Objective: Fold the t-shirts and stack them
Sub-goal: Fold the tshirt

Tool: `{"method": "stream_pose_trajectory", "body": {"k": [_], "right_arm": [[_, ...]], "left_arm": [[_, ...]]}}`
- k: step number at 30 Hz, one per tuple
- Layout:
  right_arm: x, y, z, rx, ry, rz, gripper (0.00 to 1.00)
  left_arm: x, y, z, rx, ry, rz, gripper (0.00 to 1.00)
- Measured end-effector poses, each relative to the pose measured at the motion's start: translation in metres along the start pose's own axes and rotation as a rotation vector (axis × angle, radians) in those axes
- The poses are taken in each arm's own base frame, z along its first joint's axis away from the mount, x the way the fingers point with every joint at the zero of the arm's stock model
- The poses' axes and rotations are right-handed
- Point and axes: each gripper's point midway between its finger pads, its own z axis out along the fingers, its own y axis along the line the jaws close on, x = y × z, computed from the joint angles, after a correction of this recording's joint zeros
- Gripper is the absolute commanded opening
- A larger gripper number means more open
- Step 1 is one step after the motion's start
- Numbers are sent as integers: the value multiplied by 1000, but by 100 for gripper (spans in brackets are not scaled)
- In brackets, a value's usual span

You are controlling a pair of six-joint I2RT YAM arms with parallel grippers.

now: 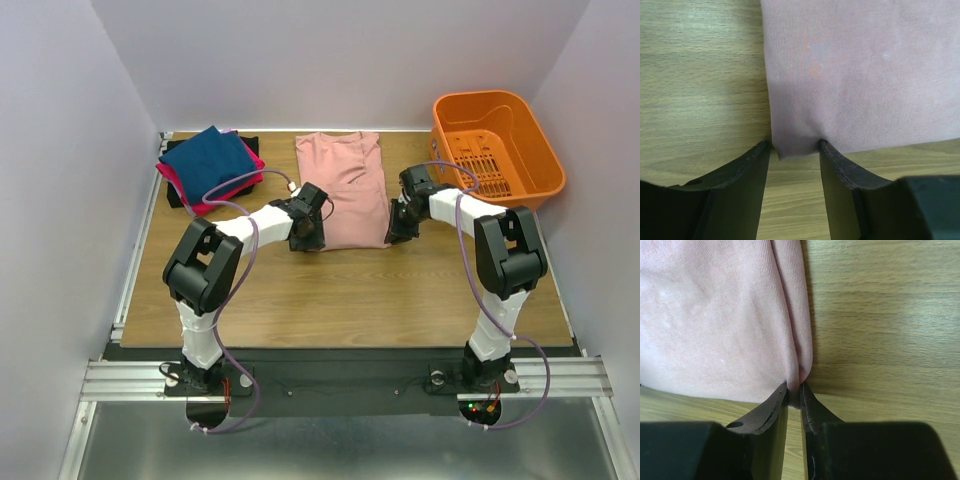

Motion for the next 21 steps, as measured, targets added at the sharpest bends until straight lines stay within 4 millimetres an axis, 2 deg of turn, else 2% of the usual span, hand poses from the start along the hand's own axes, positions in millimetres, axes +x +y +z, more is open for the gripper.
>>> {"method": "stream_pose_trajectory", "body": {"k": [1, 5, 7, 9, 10, 11, 12, 21], "right_arm": [[0, 0, 0, 0, 0, 0, 20], [1, 1, 0, -4, 3, 0, 12], [1, 1, 0, -6, 4, 0, 8], [1, 1, 0, -6, 4, 0, 4], [1, 1, 0, -6, 4, 0, 2], [1, 1, 0, -7, 5, 0, 1], [1, 1, 0, -7, 4, 0, 0], [6, 2, -2, -21, 7, 0, 0]], "left_arm": [[0, 0, 0, -2, 0, 1, 48], [0, 3, 0, -16, 1, 3, 29], [0, 3, 1, -19, 2, 0, 28], [0, 3, 1, -20, 0, 2, 19], [0, 3, 1, -19, 0, 2, 10], [-1, 2, 1, -18, -1, 4, 9], [-1, 2, 1, -17, -2, 4, 0], [1, 1, 0, -7, -11, 4, 0]]}}
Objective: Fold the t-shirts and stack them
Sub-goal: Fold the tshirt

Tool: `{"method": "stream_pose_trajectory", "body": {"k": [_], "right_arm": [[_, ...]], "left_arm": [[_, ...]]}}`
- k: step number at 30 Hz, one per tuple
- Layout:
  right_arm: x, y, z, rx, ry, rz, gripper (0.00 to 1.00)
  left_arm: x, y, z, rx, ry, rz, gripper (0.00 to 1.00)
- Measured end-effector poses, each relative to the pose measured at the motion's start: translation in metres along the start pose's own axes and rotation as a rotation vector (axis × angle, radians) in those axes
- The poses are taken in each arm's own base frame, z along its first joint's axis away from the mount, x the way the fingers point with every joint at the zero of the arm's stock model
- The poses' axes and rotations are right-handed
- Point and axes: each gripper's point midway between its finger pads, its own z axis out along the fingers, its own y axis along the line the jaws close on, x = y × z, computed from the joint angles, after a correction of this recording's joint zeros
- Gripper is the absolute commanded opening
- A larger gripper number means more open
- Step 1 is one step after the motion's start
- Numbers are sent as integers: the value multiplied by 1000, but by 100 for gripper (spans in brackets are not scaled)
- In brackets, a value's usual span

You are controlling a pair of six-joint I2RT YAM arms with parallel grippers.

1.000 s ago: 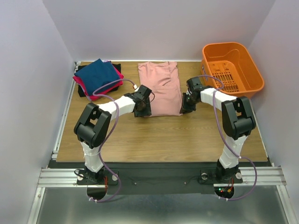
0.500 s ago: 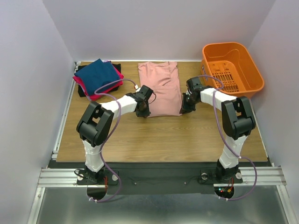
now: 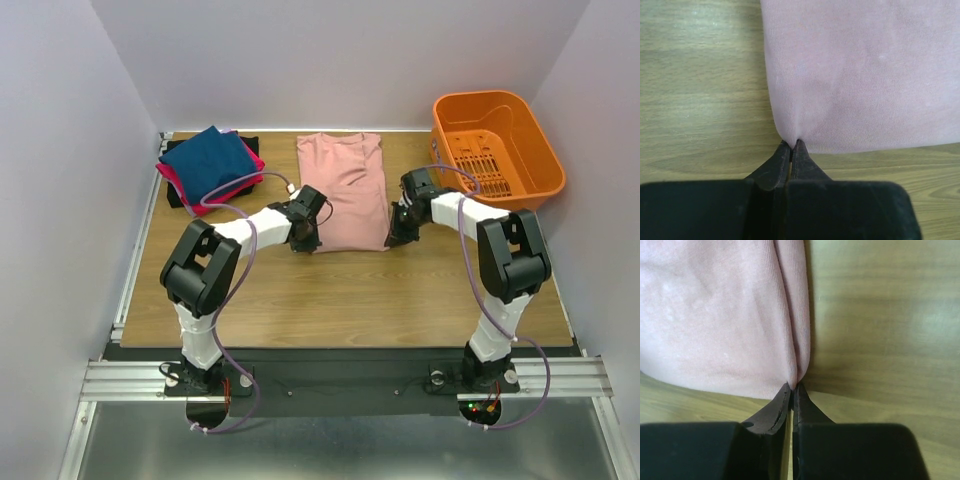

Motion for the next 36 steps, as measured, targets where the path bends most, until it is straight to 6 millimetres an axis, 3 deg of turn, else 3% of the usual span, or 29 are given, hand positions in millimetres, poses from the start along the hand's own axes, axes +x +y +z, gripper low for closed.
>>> {"method": "stream_pose_trajectory", "body": {"k": [5, 12, 16, 22, 25, 28, 31, 34, 36], "right_arm": [[23, -3, -13, -17, 20, 12, 1], [64, 6, -53, -52, 12, -1, 1], [89, 14, -74, -73, 2, -13, 0], [144, 22, -98, -94, 31, -35, 0], [163, 27, -112, -108, 38, -31, 0], [170, 31, -129, -130, 18, -15, 0], [173, 31, -149, -136, -8, 1, 0], [168, 35, -166, -134, -29, 6, 0], [161, 40, -179, -135, -51, 6, 0]], "left_arm": [[17, 5, -12, 21, 11, -6, 0], [49, -7, -46, 94, 9, 7, 0], [77, -14, -68, 141, 16, 0, 0], [128, -15, -107, 225, 33, -36, 0], [148, -27, -126, 281, 40, -47, 0], [168, -44, -148, 345, 56, -44, 0], [182, -49, -163, 351, 73, -56, 0], [181, -52, -176, 354, 62, -88, 0], [169, -55, -189, 370, 31, -128, 0]]}}
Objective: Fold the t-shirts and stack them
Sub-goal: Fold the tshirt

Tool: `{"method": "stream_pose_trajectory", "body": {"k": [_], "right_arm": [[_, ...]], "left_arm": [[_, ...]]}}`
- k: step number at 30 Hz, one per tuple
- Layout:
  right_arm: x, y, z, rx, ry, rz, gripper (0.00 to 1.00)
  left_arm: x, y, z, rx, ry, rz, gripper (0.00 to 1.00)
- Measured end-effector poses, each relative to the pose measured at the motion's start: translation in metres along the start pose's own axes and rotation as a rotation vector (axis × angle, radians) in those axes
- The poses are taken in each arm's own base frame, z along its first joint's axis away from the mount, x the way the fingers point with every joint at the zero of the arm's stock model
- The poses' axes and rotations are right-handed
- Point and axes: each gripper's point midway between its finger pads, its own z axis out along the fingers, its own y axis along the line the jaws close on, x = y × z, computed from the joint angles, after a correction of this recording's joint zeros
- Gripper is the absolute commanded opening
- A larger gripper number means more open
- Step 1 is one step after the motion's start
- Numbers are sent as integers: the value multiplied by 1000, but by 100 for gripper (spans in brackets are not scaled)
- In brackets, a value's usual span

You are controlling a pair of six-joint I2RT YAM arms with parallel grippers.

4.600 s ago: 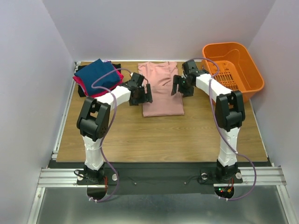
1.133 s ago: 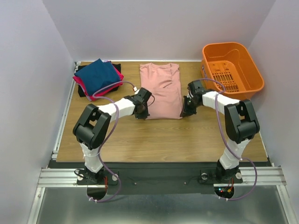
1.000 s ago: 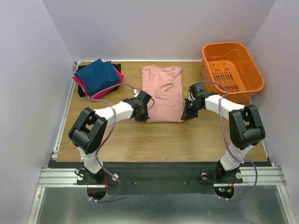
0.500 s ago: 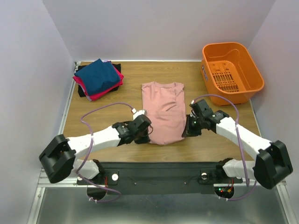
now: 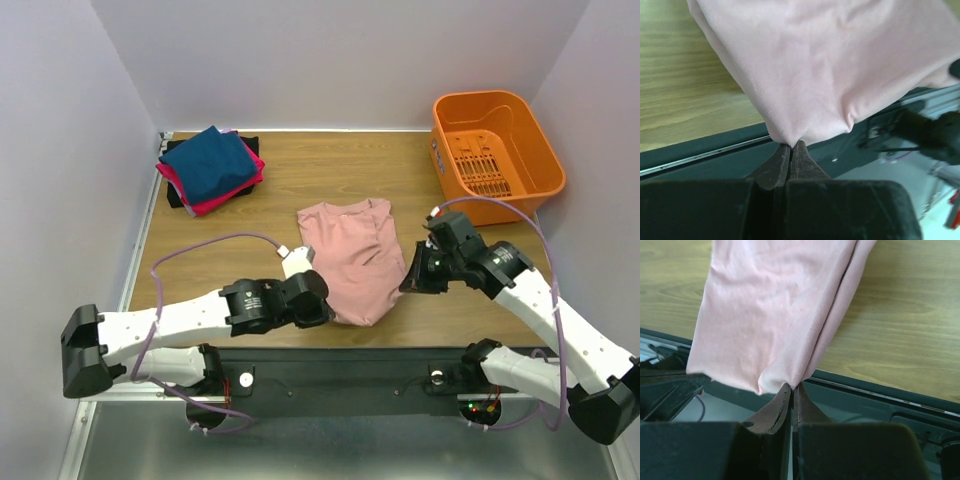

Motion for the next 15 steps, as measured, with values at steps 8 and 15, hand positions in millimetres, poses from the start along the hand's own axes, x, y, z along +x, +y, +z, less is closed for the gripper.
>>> {"method": "stream_pose_trajectory", "body": {"k": [8, 15], "right_arm": [[-46, 23, -32, 25, -149, -20, 0], [-82, 19, -14, 154, -196, -60, 0]], "left_arm": [[-53, -42, -39, 89, -147, -78, 0], [-110, -17, -25, 2, -234, -122, 0]]}}
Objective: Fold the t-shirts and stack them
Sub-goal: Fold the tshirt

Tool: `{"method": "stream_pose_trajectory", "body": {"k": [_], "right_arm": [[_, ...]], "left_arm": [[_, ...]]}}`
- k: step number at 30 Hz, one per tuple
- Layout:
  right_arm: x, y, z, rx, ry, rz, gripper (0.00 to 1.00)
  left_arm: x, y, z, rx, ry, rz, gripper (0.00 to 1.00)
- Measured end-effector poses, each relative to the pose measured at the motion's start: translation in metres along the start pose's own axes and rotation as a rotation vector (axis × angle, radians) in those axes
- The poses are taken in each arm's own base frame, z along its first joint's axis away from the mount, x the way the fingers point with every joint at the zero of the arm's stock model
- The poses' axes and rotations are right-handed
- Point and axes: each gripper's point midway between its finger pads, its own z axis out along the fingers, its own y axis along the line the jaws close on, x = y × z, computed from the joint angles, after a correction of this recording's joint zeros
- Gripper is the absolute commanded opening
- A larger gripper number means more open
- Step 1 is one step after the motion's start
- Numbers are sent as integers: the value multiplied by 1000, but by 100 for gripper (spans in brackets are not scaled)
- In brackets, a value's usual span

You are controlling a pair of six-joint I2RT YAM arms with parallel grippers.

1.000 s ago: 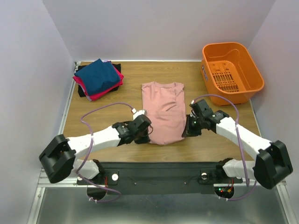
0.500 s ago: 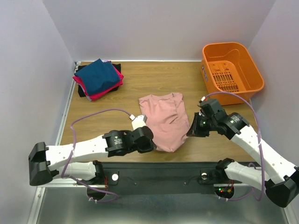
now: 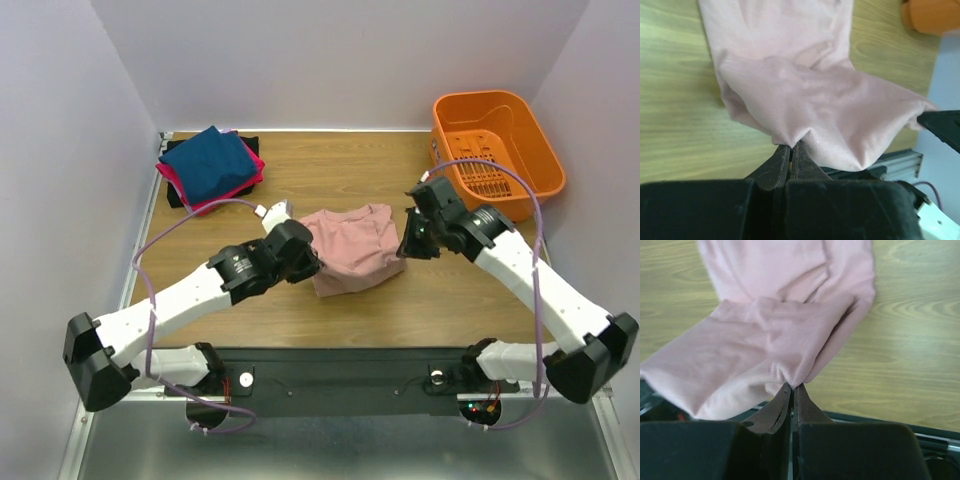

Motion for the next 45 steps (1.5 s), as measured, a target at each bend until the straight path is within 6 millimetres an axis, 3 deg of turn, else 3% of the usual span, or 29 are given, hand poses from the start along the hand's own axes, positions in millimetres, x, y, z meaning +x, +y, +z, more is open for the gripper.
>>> {"method": "stream_pose_trajectory", "body": {"k": [11, 19, 30, 35, 42, 45], "right_arm": [[-39, -3, 49, 143, -20, -73, 0], [-88, -21, 80, 179, -54, -61, 0], [-131, -17, 131, 163, -38, -91, 0], [-141, -12, 154, 154, -28, -115, 0], [-143, -20, 182, 168, 13, -124, 0], [-146, -22, 192, 171, 24, -122, 3]], "left_arm": [[-33, 26, 52, -90, 45, 42, 0], [-62, 30, 80, -82, 51, 27, 0], [-100, 36, 114, -83, 63, 21, 0], [-113, 46, 133, -101, 82, 21, 0], [-109, 61, 165, -137, 146, 44, 0], [-109, 65, 170, -147, 158, 46, 1]]}}
